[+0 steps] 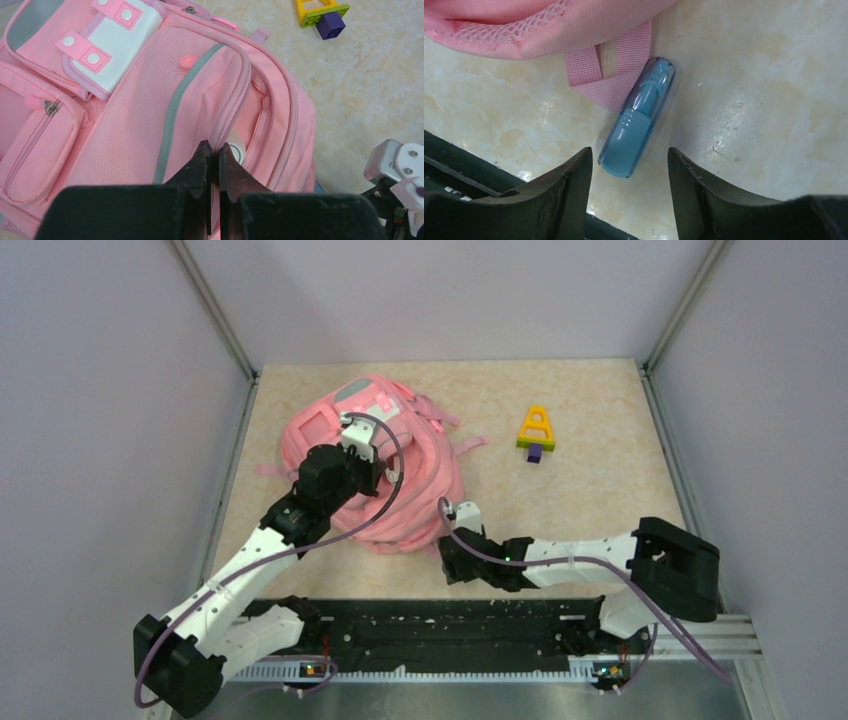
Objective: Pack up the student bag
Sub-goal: Pick up the personal item from the center of the board, then place the personal item in the student bag.
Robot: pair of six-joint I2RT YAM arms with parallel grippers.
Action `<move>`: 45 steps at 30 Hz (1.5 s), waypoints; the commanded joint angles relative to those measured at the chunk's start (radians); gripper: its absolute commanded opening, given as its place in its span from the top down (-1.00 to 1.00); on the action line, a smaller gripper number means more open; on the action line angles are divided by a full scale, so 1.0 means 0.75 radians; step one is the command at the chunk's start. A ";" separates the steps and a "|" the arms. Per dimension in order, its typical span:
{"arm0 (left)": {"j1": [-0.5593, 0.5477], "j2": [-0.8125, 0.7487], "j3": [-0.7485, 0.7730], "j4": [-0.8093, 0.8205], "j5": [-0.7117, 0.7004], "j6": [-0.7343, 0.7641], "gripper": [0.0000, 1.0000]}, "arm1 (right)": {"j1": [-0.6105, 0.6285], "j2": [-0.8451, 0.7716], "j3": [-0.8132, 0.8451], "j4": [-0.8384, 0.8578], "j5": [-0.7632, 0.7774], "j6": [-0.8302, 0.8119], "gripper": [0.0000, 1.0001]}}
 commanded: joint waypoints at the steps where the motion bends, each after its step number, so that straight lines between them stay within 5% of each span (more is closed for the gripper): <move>1: -0.004 -0.055 0.087 0.110 0.043 -0.043 1.00 | 0.038 0.068 0.084 -0.018 0.067 0.010 -0.10; 8: -0.005 -0.062 0.092 0.106 0.041 -0.041 1.00 | 0.052 0.133 0.123 -0.103 0.131 0.030 0.09; 13: -0.005 -0.067 0.090 0.103 0.031 -0.035 1.00 | 0.051 0.103 0.098 -0.114 0.123 0.054 0.52; 16: -0.005 -0.072 0.091 0.100 0.023 -0.032 1.00 | 0.052 0.033 0.115 -0.259 0.236 0.049 0.82; 22: -0.005 -0.083 0.090 0.103 0.030 -0.031 1.00 | 0.047 -0.274 0.153 -0.475 0.347 -0.103 0.92; 29: -0.006 -0.081 0.091 0.105 0.044 -0.035 1.00 | -0.243 -0.357 0.359 -0.376 -0.184 -0.428 0.95; 38: -0.006 -0.087 0.088 0.111 0.056 -0.037 1.00 | -0.412 0.057 0.898 -0.420 -0.590 -0.605 1.00; 45: -0.008 -0.089 0.088 0.109 0.064 -0.039 1.00 | -0.476 0.371 1.225 -0.459 -0.616 -0.621 1.00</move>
